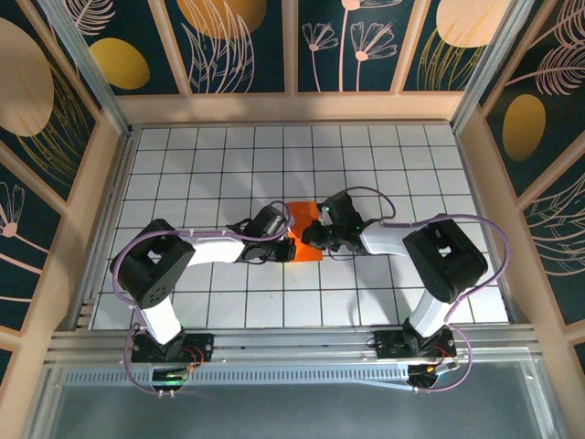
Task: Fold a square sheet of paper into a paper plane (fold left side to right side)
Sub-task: Fold the triangle a second time at the center of the table.
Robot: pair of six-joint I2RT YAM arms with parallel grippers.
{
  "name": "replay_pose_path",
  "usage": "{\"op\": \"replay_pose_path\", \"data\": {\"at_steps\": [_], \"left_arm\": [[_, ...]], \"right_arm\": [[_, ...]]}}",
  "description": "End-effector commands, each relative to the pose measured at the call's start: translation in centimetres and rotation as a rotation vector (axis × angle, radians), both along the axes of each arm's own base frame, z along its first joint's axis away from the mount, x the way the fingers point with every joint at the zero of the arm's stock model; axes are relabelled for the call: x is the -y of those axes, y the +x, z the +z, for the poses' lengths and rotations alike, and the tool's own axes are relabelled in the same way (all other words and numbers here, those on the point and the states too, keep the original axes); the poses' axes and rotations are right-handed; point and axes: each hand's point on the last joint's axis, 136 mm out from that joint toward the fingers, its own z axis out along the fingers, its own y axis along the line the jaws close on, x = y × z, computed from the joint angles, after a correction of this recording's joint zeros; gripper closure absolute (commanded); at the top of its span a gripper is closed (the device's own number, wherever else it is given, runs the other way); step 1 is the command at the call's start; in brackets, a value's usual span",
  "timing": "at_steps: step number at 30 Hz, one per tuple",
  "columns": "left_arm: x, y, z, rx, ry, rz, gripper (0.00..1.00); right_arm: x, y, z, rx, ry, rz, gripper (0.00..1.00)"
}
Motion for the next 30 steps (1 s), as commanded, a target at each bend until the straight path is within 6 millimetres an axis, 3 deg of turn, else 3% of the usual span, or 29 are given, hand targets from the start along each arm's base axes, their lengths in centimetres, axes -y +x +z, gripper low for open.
{"op": "replay_pose_path", "data": {"at_steps": [1,14,30], "left_arm": [[-1.7,-1.3,-2.9,-0.047,0.106,-0.009,1.00],[-2.0,-1.4,-3.2,-0.058,0.134,-0.004,1.00],[-3.1,-2.3,-4.4,-0.082,0.176,-0.012,1.00]], "right_arm": [[-0.5,0.4,-0.4,0.032,-0.041,0.003,1.00],[0.5,0.5,-2.5,0.007,-0.107,-0.024,1.00],[4.1,3.6,-3.1,0.034,-0.173,-0.084,1.00]]}}
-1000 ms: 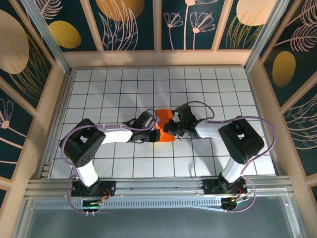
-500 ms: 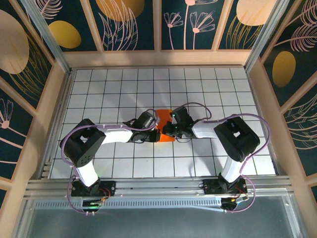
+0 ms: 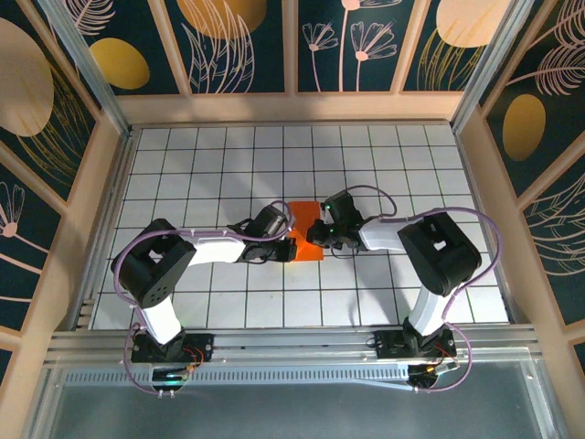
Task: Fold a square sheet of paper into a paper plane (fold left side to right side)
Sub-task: Fold the triangle a second time at the center of the table.
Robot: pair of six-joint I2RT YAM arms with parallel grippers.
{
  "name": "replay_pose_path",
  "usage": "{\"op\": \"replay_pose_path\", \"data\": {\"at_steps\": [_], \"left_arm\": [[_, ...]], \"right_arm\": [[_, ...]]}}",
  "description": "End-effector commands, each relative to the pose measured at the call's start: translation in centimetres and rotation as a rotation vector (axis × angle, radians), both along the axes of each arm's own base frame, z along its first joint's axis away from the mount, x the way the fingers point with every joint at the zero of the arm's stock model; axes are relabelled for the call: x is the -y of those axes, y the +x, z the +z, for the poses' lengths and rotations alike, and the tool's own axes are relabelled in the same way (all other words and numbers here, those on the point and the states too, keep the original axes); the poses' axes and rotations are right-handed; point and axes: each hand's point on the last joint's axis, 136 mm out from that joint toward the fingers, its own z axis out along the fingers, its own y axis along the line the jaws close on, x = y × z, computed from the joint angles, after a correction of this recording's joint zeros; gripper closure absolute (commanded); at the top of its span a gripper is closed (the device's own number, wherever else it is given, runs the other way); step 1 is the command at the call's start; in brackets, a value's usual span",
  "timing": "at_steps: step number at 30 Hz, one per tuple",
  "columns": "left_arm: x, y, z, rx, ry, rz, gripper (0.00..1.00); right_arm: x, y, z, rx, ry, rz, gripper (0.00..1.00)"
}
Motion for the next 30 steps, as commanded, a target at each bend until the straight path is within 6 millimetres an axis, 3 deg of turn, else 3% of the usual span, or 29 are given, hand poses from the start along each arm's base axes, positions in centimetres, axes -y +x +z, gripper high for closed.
{"op": "replay_pose_path", "data": {"at_steps": [1,2,9,16,23,30], "left_arm": [[-3.2,-2.5,-4.3,-0.095,0.172,-0.001,1.00],[-3.2,-2.5,-4.4,-0.096,0.171,-0.002,1.00],[-3.2,-2.5,-4.2,-0.095,0.165,0.002,1.00],[-3.1,-2.4,-4.0,-0.089,0.156,0.006,1.00],[-2.7,-2.1,-3.6,-0.081,0.135,0.008,1.00],[-2.4,-1.8,-3.1,-0.066,0.125,0.009,1.00]], "right_arm": [[1.7,1.3,-1.0,0.019,-0.081,-0.029,1.00],[2.7,2.1,-1.1,0.019,-0.084,-0.058,1.00],[4.9,3.7,-1.6,0.024,-0.098,-0.098,1.00],[6.3,4.8,-1.4,0.036,-0.079,-0.130,1.00],[6.5,5.8,1.4,0.092,-0.055,-0.135,1.00],[5.5,3.7,4.0,0.124,0.007,-0.089,1.00]]}}
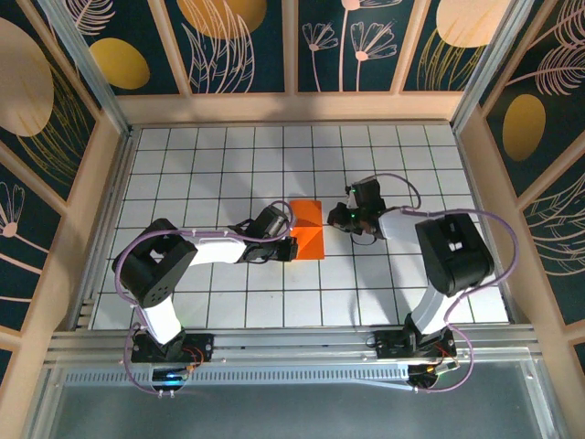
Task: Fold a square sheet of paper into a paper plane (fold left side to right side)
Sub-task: Fold the triangle a second time at the center of the table.
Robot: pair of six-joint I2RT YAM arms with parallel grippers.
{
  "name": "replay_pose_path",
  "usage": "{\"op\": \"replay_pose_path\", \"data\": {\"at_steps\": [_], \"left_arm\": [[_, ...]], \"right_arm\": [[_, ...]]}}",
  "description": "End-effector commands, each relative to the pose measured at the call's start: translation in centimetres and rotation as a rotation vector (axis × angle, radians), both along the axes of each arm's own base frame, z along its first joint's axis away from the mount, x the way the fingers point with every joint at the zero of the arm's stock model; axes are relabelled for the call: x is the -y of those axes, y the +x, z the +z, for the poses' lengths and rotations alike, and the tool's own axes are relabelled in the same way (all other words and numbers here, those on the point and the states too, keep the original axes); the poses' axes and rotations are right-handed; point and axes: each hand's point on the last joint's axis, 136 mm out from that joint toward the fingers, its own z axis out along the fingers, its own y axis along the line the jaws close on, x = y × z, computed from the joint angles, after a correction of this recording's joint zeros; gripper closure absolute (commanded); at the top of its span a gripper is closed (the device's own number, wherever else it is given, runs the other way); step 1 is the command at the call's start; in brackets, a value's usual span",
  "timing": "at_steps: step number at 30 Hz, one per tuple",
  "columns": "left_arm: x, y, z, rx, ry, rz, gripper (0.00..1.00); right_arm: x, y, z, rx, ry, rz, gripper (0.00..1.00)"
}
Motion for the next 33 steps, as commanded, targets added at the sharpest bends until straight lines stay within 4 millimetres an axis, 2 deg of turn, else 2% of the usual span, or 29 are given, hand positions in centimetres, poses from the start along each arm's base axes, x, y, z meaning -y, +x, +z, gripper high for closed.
{"op": "replay_pose_path", "data": {"at_steps": [1,7,10,13,21,28,33], "left_arm": [[-2.5,-2.2,-3.2,-0.093,0.125,0.004,1.00],[-2.5,-2.1,-3.1,-0.089,0.125,0.004,1.00],[-2.4,-2.1,-3.1,-0.089,0.123,0.003,1.00],[-2.4,-2.1,-3.0,-0.088,0.122,0.001,1.00],[-2.6,-2.1,-3.0,-0.086,0.124,0.005,1.00],[-2.7,-2.2,-3.0,-0.086,0.128,0.008,1.00],[-2.6,-2.2,-2.9,-0.084,0.127,0.006,1.00]], "right_arm": [[-0.9,-1.5,1.5,0.025,0.021,0.040,1.00],[-5.4,-4.4,1.5,-0.012,0.105,0.125,1.00],[-7.3,-5.0,0.9,-0.030,0.126,0.149,1.00],[-8.1,-5.1,-0.2,-0.056,0.114,0.159,1.00],[-7.3,-4.2,-2.2,-0.074,0.038,0.134,1.00],[-5.1,-4.0,-3.7,-0.106,-0.024,0.093,1.00],[-6.0,-3.5,-1.4,-0.048,0.033,0.120,1.00]]}}
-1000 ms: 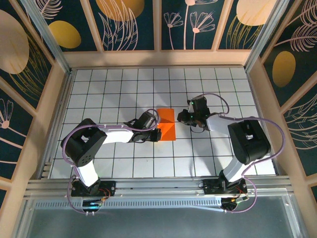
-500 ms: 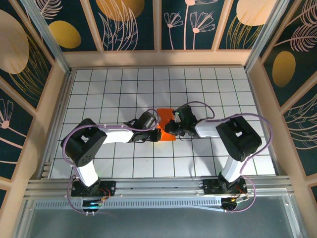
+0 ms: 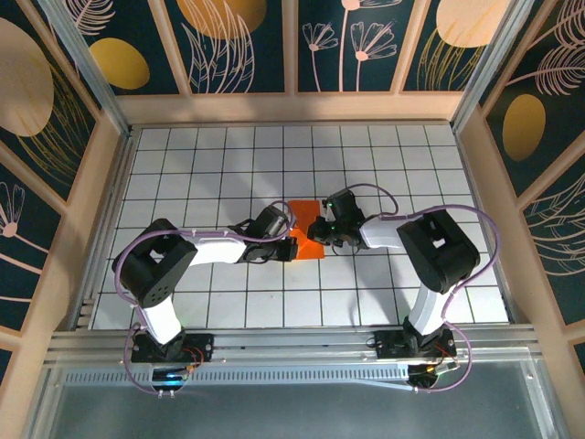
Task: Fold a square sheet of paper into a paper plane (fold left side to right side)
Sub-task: Fold the triangle a second time at the center of the table.
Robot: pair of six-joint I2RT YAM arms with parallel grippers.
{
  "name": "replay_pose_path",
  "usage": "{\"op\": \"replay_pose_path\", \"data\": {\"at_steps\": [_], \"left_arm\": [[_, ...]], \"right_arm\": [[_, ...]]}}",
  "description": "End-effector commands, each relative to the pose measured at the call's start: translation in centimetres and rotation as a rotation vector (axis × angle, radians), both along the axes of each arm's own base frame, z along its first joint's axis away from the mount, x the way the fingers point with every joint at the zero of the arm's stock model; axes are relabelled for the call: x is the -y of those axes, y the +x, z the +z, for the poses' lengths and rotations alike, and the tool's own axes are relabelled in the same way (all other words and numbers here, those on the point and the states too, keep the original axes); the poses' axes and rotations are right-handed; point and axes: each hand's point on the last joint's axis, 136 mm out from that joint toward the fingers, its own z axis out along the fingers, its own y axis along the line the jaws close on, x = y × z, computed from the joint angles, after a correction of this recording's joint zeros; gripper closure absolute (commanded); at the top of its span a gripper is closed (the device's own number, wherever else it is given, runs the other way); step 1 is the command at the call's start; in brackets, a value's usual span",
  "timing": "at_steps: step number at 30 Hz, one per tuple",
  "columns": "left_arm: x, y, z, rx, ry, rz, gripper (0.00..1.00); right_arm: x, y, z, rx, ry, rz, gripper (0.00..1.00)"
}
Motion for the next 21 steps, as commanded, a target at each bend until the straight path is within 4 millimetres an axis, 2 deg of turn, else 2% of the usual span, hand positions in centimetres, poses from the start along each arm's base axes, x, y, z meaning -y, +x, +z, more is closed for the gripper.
{"op": "replay_pose_path", "data": {"at_steps": [1,4,8,13,21], "left_arm": [[-2.7,-2.2,-3.0,-0.087,0.129,0.006,1.00],[-2.6,-2.0,-2.8,-0.082,0.125,0.007,1.00],[-2.5,-2.0,-2.8,-0.083,0.126,0.005,1.00],[-2.4,-2.0,-2.8,-0.083,0.125,0.005,1.00],[-2.6,-1.9,-2.7,-0.079,0.130,0.009,1.00]], "right_arm": [[-0.2,0.8,1.8,0.062,0.013,0.016,1.00],[-0.8,1.3,3.5,0.108,0.033,0.035,1.00],[-1.8,1.5,4.2,0.124,0.054,0.057,1.00],[-2.3,1.6,3.1,0.101,0.049,0.056,1.00],[-1.0,1.4,0.6,0.044,0.000,0.022,1.00]]}}
